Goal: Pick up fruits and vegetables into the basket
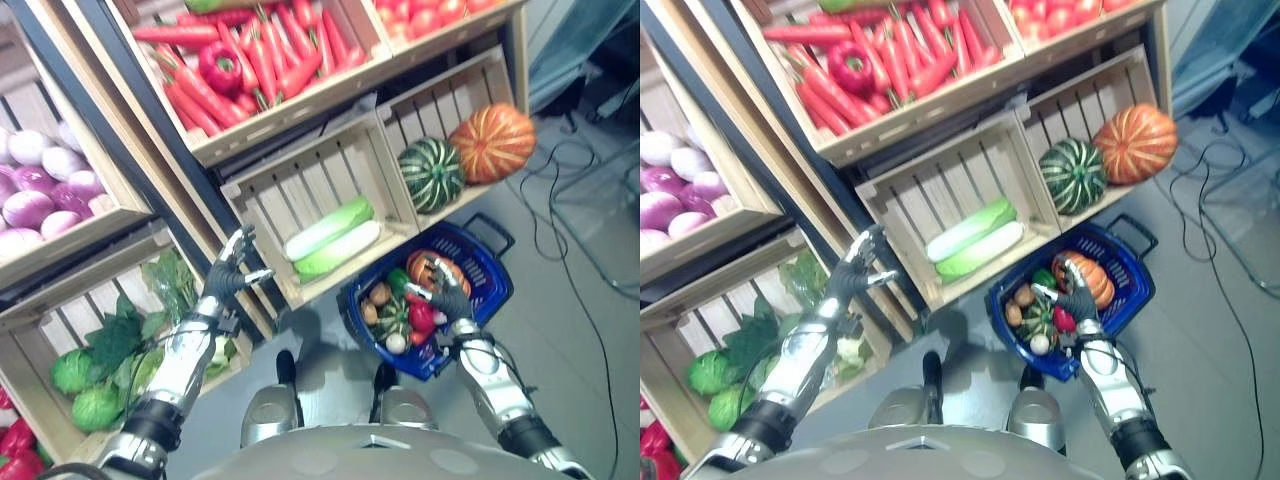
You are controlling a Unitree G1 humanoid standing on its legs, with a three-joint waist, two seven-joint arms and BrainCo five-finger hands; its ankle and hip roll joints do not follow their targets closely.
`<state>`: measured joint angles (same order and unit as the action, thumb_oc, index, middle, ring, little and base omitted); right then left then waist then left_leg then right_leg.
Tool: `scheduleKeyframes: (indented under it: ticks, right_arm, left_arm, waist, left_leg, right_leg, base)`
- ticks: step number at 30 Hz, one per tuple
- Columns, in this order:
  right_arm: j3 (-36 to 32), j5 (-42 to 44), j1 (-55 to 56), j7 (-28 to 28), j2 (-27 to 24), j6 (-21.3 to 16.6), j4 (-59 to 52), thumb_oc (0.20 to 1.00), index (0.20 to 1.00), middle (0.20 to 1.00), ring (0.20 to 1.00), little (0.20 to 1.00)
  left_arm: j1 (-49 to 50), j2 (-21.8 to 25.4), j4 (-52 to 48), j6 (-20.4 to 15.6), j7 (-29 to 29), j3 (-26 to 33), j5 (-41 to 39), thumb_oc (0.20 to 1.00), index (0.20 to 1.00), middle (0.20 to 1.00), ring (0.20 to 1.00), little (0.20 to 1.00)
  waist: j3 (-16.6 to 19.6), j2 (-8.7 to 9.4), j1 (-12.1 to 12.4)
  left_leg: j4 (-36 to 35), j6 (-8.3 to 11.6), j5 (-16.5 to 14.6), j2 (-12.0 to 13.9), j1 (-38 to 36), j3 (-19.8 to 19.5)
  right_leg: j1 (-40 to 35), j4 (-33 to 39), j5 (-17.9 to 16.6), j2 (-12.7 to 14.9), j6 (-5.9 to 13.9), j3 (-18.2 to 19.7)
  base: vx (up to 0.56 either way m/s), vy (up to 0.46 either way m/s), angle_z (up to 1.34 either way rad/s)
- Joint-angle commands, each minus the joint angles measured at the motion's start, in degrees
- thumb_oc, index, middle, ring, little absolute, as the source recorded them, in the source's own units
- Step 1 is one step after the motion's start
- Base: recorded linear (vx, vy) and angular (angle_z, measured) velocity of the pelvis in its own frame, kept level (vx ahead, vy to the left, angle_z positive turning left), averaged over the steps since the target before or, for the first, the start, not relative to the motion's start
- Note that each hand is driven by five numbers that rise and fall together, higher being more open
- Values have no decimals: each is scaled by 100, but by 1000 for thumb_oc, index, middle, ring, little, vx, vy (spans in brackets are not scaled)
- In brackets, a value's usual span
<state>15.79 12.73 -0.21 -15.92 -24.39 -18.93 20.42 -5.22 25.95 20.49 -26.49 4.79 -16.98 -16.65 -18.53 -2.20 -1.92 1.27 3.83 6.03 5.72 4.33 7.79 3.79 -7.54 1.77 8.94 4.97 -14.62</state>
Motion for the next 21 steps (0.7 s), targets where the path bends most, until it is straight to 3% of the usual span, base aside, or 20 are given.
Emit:
scheduleKeyframes:
  ticks: [1,4,13,16,21]
  right_arm:
    - [29,-226,-223,-707,-191,-195,-828,1000,1000,1000,1000,1000]
    - [50,-232,-326,-856,-287,-73,-992,1000,1000,1000,1000,1000]
    - [273,-385,-966,-935,-731,562,-1572,1000,1000,1000,1000,1000]
    - [266,-377,-1106,-781,-885,709,-1744,1000,1000,1000,1000,1000]
    - [246,-374,-1196,-579,-1110,870,-1963,1000,1000,1000,1000,1000]
  left_arm:
    - [-472,195,-115,-248,959,-55,513,1000,1000,1000,1000,1000]
    - [-799,227,-41,-152,1347,-168,794,1000,1000,1000,1000,1000]
    - [-2274,342,423,638,2321,-283,830,1000,1000,1000,1000,1000]
    - [-2748,407,760,921,2617,-270,1001,1000,1000,1000,1000,1000]
    - [-3338,499,1321,1381,2779,-134,604,1000,1000,1000,1000,1000]
  waist:
    - [-310,126,-178]
    - [-462,114,-257]
    - [-1086,93,-632]
    - [-1126,46,-797]
    - [-1126,-2,-1030]
  left_leg:
    - [1208,-47,-896,109,298,151]
    - [1390,-34,-894,99,572,157]
    - [1914,-9,-854,60,1538,334]
    - [2110,8,-856,74,1949,439]
    - [2293,24,-859,169,2413,650]
  right_leg:
    - [738,-1204,373,199,-4,293]
    - [1050,-1448,416,202,-13,370]
    - [2274,-2241,548,70,-79,752]
    - [2761,-2483,609,-26,-137,899]
    - [3343,-2694,665,-115,-187,1077]
  base:
    - [-67,-7,-7]
    - [-48,-6,-6]
    - [-47,4,-14]
    - [-4,45,-18]
    - [15,71,-20]
